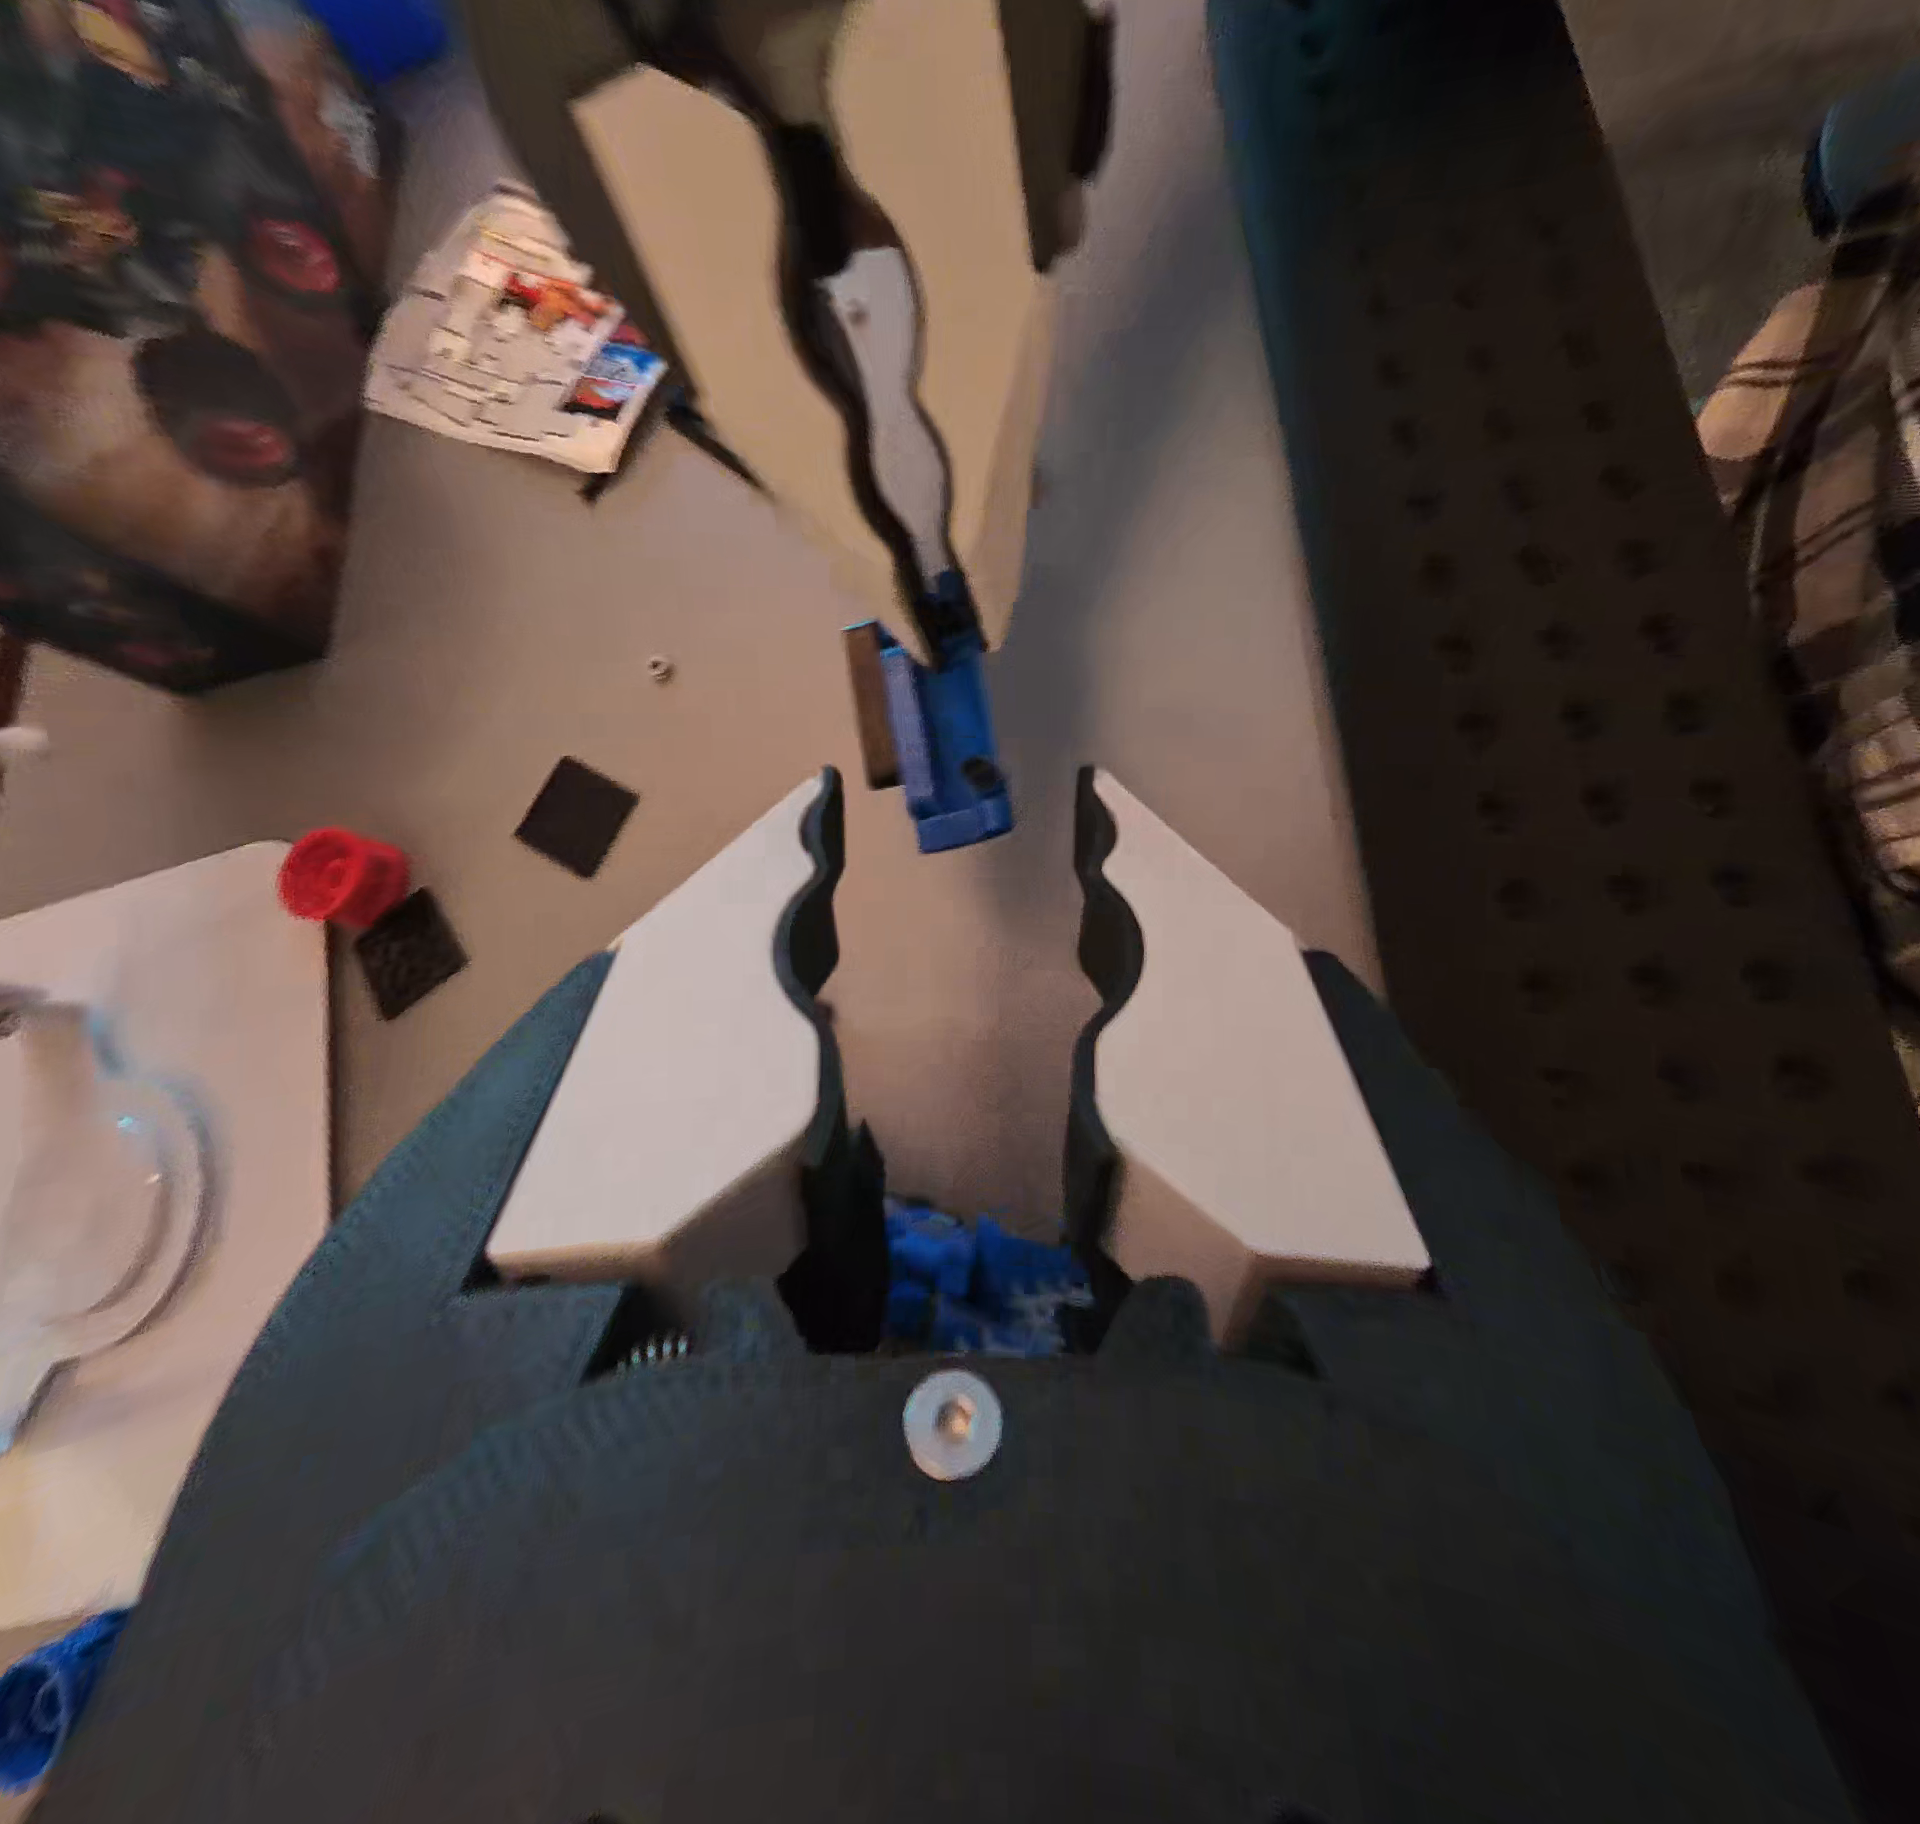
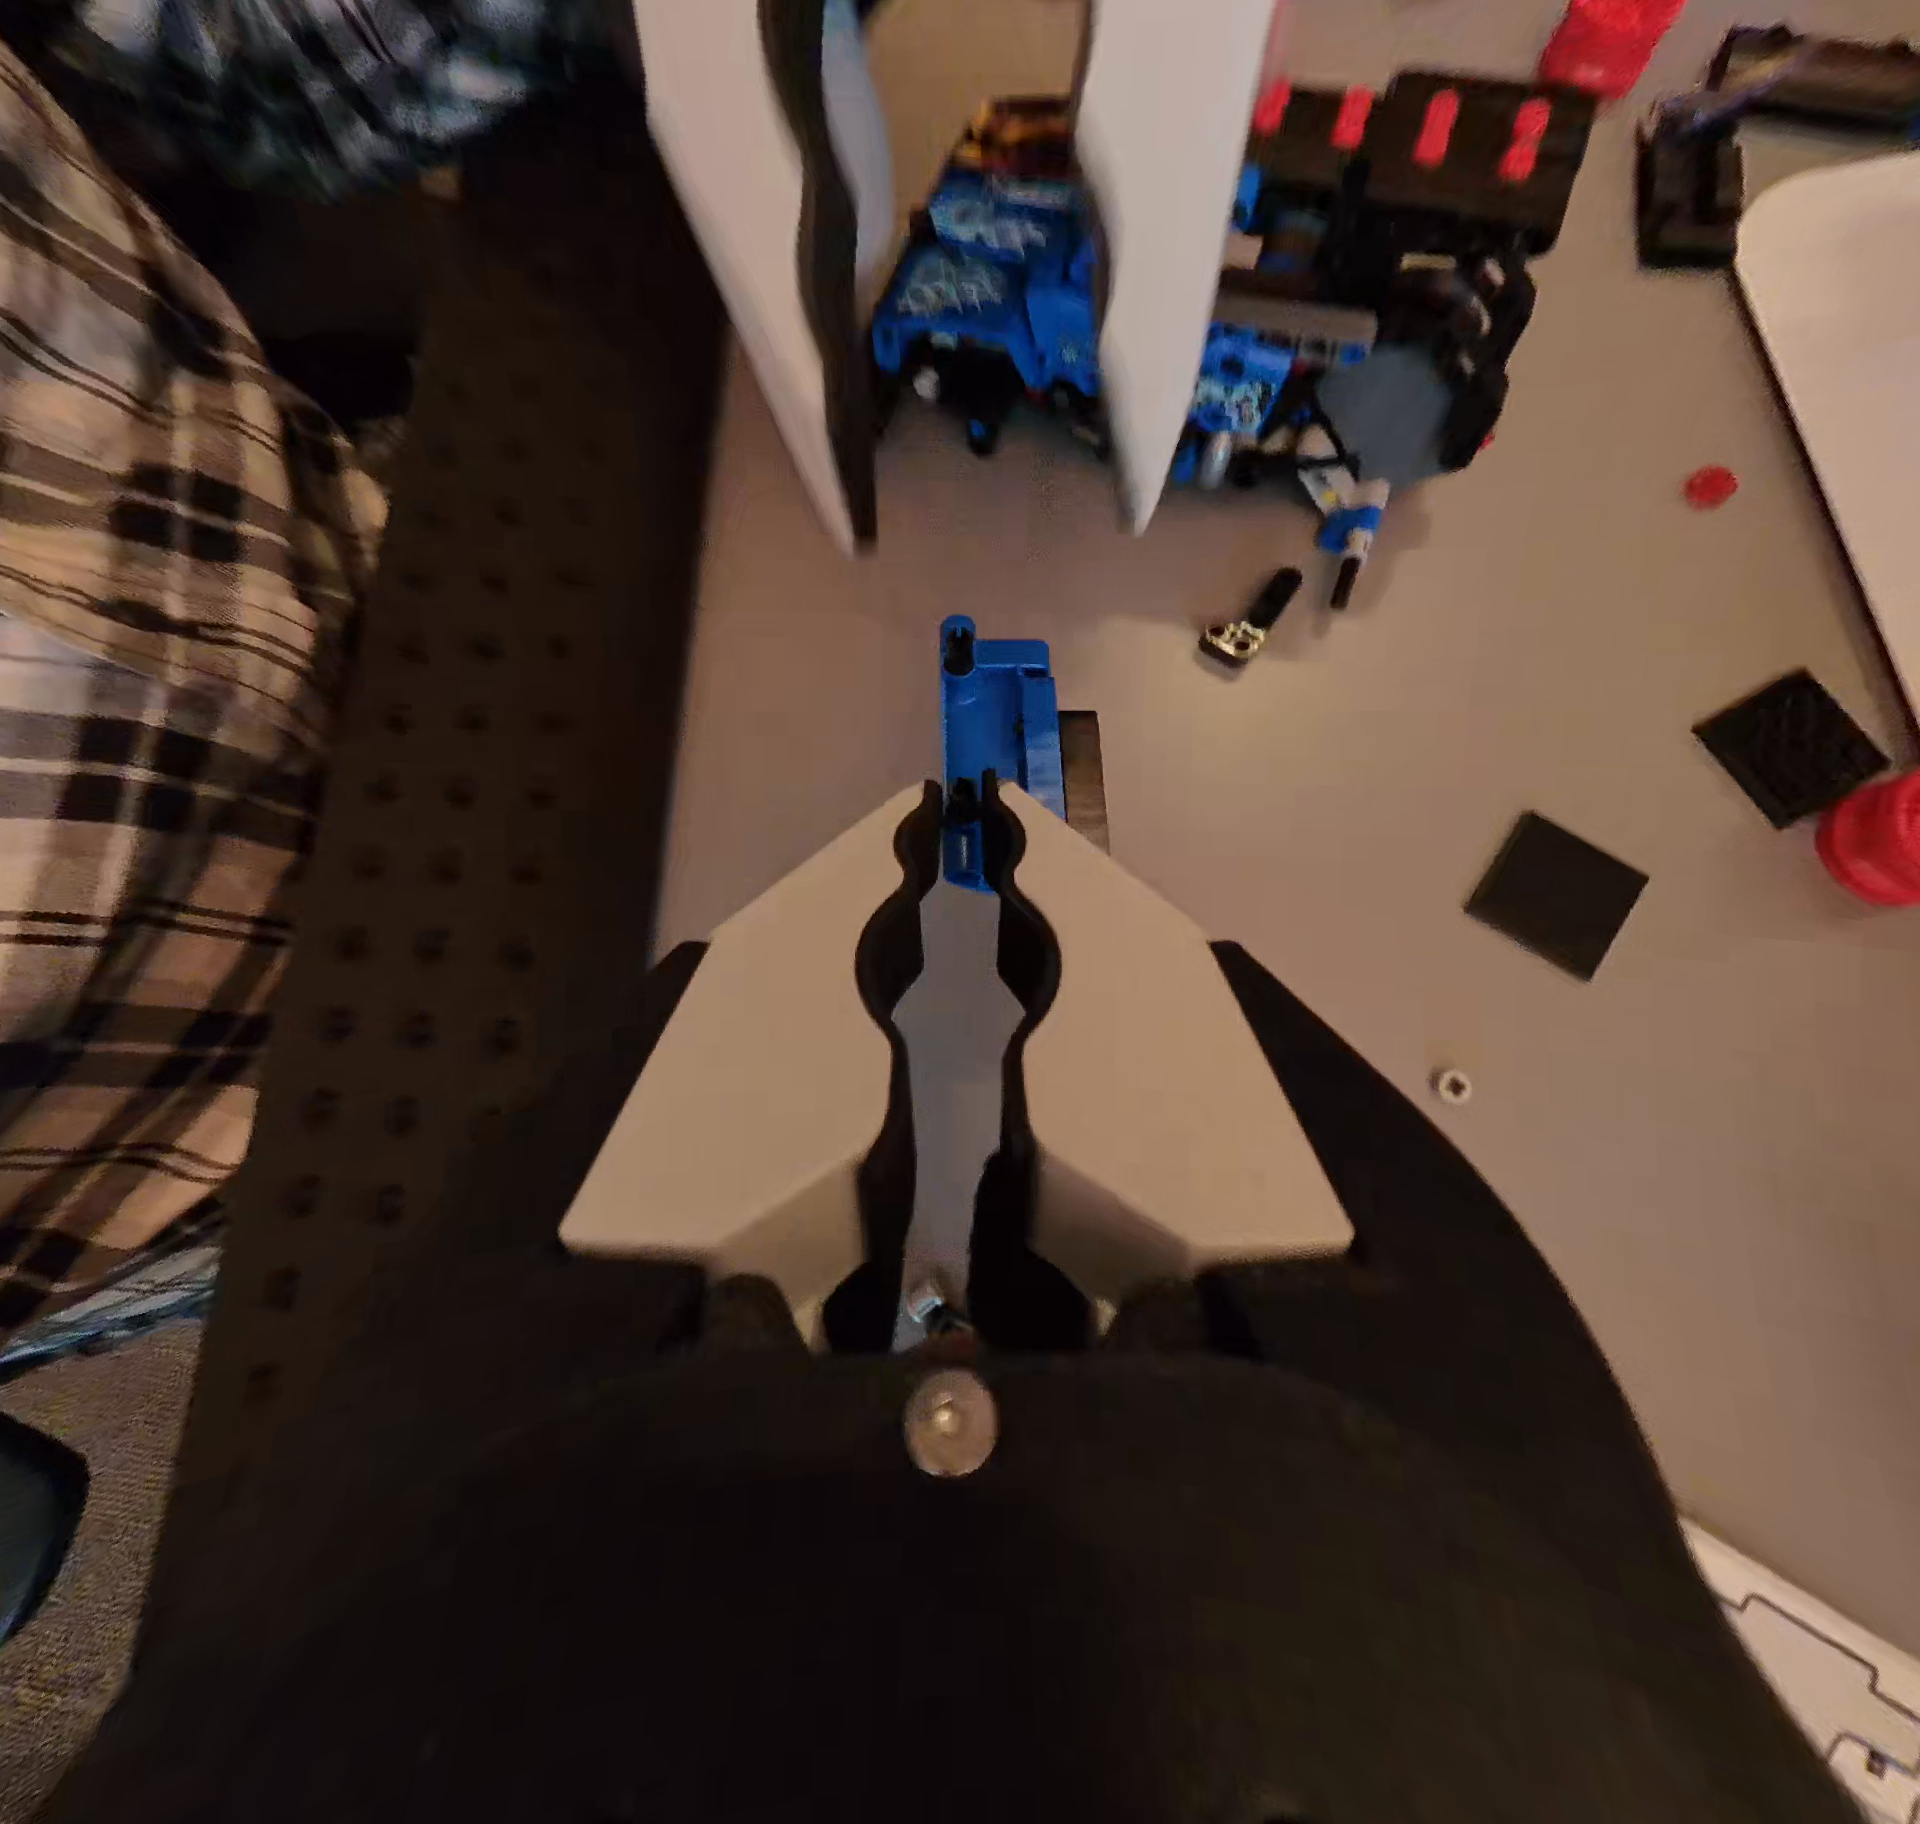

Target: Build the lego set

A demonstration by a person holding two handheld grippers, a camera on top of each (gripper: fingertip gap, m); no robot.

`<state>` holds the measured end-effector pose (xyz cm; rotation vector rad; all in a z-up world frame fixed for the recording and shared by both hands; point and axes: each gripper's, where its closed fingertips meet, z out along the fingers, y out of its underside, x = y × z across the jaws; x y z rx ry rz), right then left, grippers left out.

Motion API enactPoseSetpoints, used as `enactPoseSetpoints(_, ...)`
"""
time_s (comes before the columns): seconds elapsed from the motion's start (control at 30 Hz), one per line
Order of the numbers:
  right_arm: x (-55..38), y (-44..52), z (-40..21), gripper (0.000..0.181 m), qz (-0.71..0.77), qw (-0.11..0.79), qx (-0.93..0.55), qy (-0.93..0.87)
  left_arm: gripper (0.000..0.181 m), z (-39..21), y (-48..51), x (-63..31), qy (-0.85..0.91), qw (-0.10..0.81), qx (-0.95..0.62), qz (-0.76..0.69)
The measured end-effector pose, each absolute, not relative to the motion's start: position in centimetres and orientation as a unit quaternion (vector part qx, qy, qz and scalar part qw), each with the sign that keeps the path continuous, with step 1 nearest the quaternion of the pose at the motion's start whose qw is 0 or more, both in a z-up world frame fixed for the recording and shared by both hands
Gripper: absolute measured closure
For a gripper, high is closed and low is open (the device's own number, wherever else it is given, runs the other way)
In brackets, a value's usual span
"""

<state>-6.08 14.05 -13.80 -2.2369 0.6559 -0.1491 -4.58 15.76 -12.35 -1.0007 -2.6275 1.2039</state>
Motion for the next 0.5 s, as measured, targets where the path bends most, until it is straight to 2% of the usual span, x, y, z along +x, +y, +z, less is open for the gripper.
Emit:
enactPoseSetpoints(0.1, -5.7, 14.6, -12.1, 0.176, -0.045, 0.411, -0.875, 0.250, 0.146, -13.6, 15.3, -5.2, -0.869, 0.032, -0.329, 0.368)
enactPoseSetpoints(0.2, -5.2, 14.9, -10.8, 0.176, -0.045, 0.423, -0.871, 0.244, 0.172, -13.1, 14.8, -4.3, -0.872, 0.020, -0.307, 0.381)
enactPoseSetpoints(0.27, -3.9, 14.7, -9.6, 0.174, -0.069, 0.439, -0.857, 0.260, 0.174, -12.1, 14.4, -3.2, -0.874, 0.032, -0.262, 0.409)
enactPoseSetpoints(0.33, -2.5, 14.1, -7.9, 0.158, -0.107, 0.465, -0.834, 0.278, 0.175, -10.8, 14.2, -2.8, -0.866, 0.080, -0.221, 0.442)
enactPoseSetpoints(0.4, -1.4, 13.2, -6.6, 0.151, -0.194, 0.464, -0.822, 0.268, 0.175, -8.9, 14.0, -2.3, -0.843, 0.150, -0.167, 0.488)
enactPoseSetpoints(0.5, -1.0, 13.1, -5.7, 0.136, -0.301, 0.435, -0.815, 0.237, 0.174, -6.7, 14.0, -2.0, -0.803, 0.246, -0.117, 0.530)
